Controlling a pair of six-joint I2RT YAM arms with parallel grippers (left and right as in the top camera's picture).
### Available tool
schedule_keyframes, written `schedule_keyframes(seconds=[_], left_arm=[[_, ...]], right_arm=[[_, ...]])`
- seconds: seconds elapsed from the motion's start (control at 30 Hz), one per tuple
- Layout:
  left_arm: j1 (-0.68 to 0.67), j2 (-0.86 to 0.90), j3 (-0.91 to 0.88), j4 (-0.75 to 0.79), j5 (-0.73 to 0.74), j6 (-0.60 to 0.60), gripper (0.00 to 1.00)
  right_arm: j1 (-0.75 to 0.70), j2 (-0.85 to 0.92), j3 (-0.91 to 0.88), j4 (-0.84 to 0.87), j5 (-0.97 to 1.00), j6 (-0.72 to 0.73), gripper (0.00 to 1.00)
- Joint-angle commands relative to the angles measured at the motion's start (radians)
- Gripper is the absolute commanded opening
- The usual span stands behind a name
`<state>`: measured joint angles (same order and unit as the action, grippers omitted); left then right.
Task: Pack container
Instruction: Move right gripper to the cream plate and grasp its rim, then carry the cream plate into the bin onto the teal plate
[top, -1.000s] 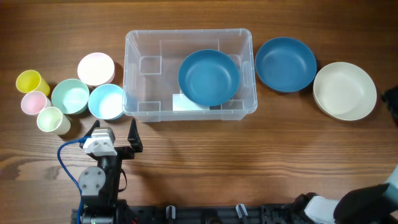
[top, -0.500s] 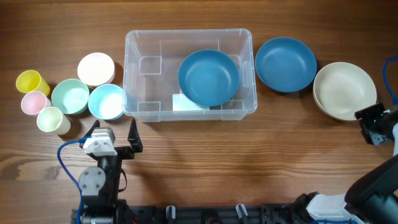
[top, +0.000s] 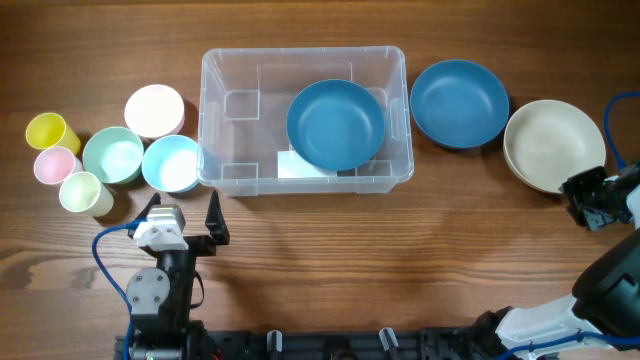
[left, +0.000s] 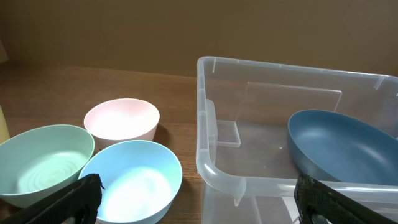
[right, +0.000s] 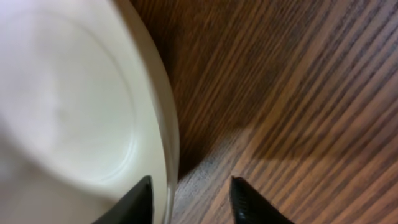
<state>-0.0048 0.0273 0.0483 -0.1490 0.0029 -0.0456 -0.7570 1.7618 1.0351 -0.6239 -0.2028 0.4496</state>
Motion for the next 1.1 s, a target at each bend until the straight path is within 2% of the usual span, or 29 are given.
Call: schedule_keyframes(seconds=[0.0,0.03,0.1,0.33,0.57,0.67,0.73,0.83,0.97,1.07], left_arm=[[-0.005,-0.001,-0.009,0.004,0.015,0.016,1.00],[-0.005,-0.001,-0.009,0.004,0.015,0.016,1.00],[-0.005,-0.001,-0.009,0.004,0.015,0.016,1.00],[-0.005,-0.001,-0.009,0.004,0.016,0.016,1.00],[-0.005,-0.001,-0.009,0.004,0.015,0.016,1.00],[-0.005,-0.001,-0.009,0.004,0.015,0.016,1.00],[-0.005,-0.001,-0.009,0.004,0.015,0.016,1.00],[-0.005,-0.001,-0.009,0.004,0.015,0.016,1.00],[-0.005,-0.001,-0.009,0.004,0.015,0.016,1.00],[-0.005,-0.001,-0.009,0.004,0.015,0.016,1.00]], right_arm=[[0.005,0.011,-0.003,0.007,-0.020,-0.005,0.16],[0.005,0.011,-0.003,0.007,-0.020,-0.005,0.09],[0.005,0.011,-0.003,0.006,-0.020,-0.005,0.04],[0.005,-0.053,0.000,-0.050,0.028,-0.024,0.04],[0.005,-0.407,0.046,-0.136,0.020,-0.033,0.04],[0.018,-0.598,0.047,-0.140,-0.118,-0.091,0.04],[0.068,-0.723,0.047,-0.144,-0.208,-0.113,0.04],[0.199,-0.831,0.047,-0.147,-0.218,-0.135,0.04],[0.435,-0.869,0.047,-0.120,-0.208,-0.139,0.04],[0.649,-0.826,0.047,-0.057,-0.128,-0.148,0.04]])
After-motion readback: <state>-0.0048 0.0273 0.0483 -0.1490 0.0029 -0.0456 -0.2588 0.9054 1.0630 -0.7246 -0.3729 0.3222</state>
